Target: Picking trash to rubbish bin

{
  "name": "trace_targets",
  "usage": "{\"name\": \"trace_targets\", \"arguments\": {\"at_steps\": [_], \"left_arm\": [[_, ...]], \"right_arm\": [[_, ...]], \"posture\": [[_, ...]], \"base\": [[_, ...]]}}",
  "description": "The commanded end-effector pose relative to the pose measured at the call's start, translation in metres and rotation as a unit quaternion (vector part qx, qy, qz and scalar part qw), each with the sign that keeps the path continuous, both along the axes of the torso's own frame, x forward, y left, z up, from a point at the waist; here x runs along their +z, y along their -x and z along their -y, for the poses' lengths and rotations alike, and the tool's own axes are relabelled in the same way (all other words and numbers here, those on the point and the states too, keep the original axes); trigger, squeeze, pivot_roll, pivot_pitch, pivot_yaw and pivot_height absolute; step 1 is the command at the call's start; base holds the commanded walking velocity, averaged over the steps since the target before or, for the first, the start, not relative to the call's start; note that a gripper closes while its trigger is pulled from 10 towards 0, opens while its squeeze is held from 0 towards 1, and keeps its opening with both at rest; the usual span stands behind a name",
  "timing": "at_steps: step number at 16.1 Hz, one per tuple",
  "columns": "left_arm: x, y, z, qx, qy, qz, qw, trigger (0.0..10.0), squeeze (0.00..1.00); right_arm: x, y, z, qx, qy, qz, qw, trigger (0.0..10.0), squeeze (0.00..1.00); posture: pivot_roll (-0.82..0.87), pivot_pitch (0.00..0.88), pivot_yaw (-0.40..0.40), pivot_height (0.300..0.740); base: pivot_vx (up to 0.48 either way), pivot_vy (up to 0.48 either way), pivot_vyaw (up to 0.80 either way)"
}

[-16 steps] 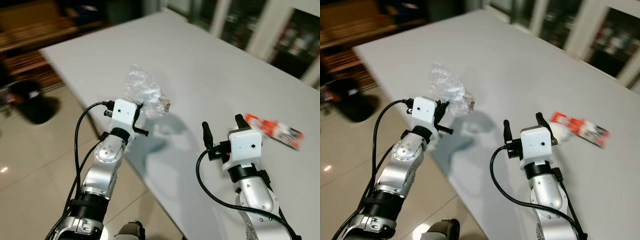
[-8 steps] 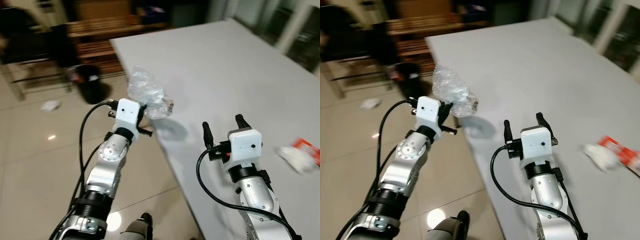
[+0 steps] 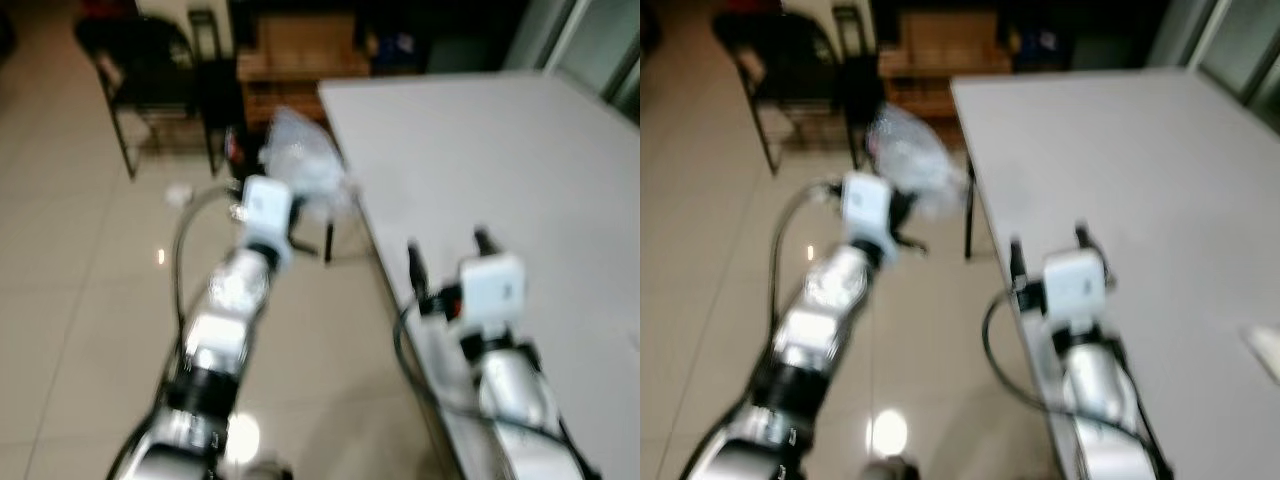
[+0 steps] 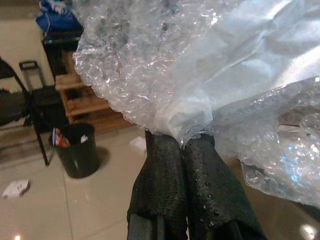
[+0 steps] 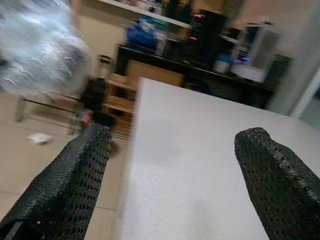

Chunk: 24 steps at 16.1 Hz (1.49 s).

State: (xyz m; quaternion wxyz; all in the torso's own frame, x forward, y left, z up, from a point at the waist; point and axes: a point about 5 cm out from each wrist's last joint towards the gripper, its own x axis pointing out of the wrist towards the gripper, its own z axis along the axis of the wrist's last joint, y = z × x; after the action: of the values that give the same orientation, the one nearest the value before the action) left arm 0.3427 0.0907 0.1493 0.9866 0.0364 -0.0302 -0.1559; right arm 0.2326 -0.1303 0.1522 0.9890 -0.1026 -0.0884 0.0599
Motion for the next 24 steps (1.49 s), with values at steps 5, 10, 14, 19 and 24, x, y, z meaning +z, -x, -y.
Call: {"name": "trace_targets", "arguments": {"at_steps": [5,10,14,19,24], "left_arm": [[0.0008,-0.0027,0.0014,0.004,0.012,-0.009,1.0,0.0,0.0],[0.0041,-0.0067,0.0058,0.002,0.028,-0.01,1.0,0.0,0.0],[0.0047,-0.0079,0.0071,-0.001,0.032,-0.01,0.999,0.0,0.0],[0.0039,-0.0077,0.0077,-0.004,0.031,-0.01,0.999,0.0,0.0],[0.003,-0.0076,0.0096,-0.008,0.03,-0.011,0.999,0.0,0.0]], "right_arm": [[0.0033,0.0003,0.003,-0.006,0.002,0.008,1.0,10.0,0.0],[0.0046,-0.0004,0.005,-0.008,0.0,0.011,1.0,10.0,0.0],[0.0045,-0.0003,0.0053,-0.01,-0.001,0.011,1.0,10.0,0.0],[0.0044,0.0001,0.0042,-0.01,-0.002,0.012,1.0,10.0,0.0],[0.0039,-0.0004,0.0028,-0.007,-0.003,0.011,1.0,10.0,0.0]], "posture": [[0.07,0.085,0.006,0.74],[0.06,0.078,0.008,0.74],[0.06,0.077,0.01,0.74],[0.06,0.077,0.01,0.74],[0.06,0.077,0.01,0.74]], "base": [[0.0,0.0,0.8],[0.127,0.0,0.0],[0.451,0.0,0.0],[0.465,0.0,0.0],[0.465,0.0,0.0]]}}
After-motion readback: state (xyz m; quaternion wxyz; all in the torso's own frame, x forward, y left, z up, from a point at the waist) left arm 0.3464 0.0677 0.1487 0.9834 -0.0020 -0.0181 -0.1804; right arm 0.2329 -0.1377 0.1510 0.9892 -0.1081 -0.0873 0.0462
